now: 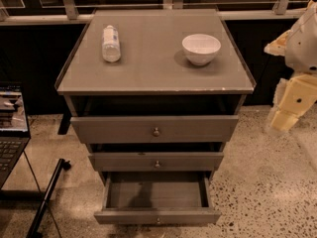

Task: Close bottom drawer

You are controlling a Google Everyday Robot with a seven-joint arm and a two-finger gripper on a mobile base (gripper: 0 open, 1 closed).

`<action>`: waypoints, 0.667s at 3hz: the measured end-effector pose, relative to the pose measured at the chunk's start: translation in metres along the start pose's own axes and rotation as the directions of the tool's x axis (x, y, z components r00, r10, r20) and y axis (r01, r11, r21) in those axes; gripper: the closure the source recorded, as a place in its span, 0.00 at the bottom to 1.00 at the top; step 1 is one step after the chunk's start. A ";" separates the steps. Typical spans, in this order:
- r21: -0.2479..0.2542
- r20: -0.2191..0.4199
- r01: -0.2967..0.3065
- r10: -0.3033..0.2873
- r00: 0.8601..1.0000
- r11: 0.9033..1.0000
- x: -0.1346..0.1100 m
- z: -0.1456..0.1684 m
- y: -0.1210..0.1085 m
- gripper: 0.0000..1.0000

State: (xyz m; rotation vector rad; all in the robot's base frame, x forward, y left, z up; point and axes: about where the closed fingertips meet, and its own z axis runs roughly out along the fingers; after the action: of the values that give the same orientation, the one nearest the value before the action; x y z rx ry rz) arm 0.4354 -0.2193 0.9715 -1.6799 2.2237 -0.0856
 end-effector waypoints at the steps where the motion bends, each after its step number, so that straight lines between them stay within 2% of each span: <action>1: -0.019 0.080 -0.081 0.082 0.993 0.997 0.021 0.034 0.017 0.00; 2: -0.092 0.177 -0.215 0.229 0.957 0.972 0.052 0.101 0.046 0.00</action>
Offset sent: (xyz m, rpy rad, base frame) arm 0.0227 -0.0422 -0.2176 0.5112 -0.1220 -0.3383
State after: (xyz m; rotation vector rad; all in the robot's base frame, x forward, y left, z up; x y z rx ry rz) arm 0.4121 -0.2381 0.8526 -1.3960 2.2770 0.2034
